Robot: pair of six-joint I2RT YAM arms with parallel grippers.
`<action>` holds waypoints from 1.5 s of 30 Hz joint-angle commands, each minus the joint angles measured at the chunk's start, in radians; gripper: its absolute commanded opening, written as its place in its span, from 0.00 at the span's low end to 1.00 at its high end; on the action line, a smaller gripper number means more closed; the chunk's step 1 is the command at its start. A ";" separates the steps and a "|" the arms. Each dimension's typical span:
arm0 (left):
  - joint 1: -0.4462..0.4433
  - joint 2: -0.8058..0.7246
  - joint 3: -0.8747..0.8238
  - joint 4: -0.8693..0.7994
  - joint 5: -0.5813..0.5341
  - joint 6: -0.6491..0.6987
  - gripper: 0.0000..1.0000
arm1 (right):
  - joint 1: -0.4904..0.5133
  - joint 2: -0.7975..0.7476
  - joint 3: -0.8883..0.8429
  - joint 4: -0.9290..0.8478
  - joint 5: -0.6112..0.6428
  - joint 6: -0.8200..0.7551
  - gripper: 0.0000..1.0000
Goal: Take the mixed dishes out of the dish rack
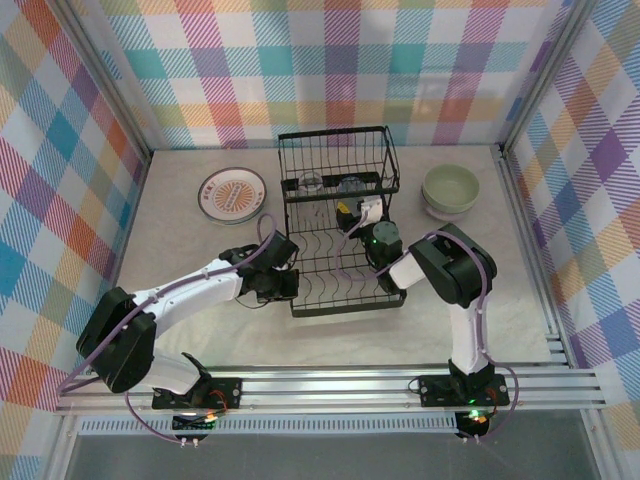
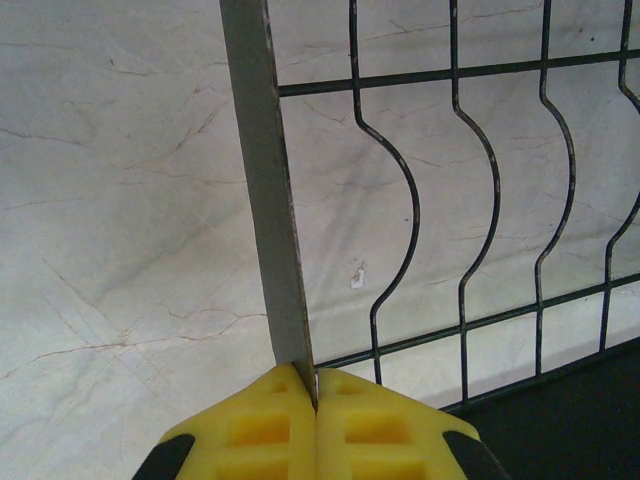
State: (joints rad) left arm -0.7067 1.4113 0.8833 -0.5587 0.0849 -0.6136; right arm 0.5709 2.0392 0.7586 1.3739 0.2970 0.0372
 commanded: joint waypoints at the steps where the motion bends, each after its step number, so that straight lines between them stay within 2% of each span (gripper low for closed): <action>1: -0.023 0.035 0.013 0.094 0.073 0.019 0.00 | 0.012 -0.050 -0.033 0.034 0.010 0.013 0.52; 23: 0.009 0.131 0.072 0.138 0.077 0.061 0.02 | 0.035 -0.259 -0.277 0.033 0.015 0.062 0.49; 26: 0.009 0.120 0.072 0.137 0.082 0.076 0.12 | 0.035 -0.288 -0.308 0.033 0.014 0.066 0.49; 33: 0.010 0.056 0.045 0.121 0.055 0.103 0.54 | 0.035 -0.333 -0.341 0.008 0.004 0.084 0.47; 36: 0.012 0.010 0.033 0.116 0.038 0.115 0.67 | 0.035 -0.351 -0.337 -0.030 -0.004 0.091 0.47; 43: 0.023 -0.122 0.003 0.104 -0.009 0.149 0.93 | 0.035 -0.390 -0.331 -0.089 -0.009 0.108 0.46; 45: 0.028 -0.174 -0.018 0.110 -0.024 0.156 0.98 | 0.035 -0.408 -0.333 -0.117 -0.005 0.120 0.46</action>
State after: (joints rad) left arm -0.6903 1.3029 0.8948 -0.4412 0.0963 -0.4816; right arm 0.5999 1.6783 0.4202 1.2617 0.2981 0.1242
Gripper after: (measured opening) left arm 0.965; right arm 0.624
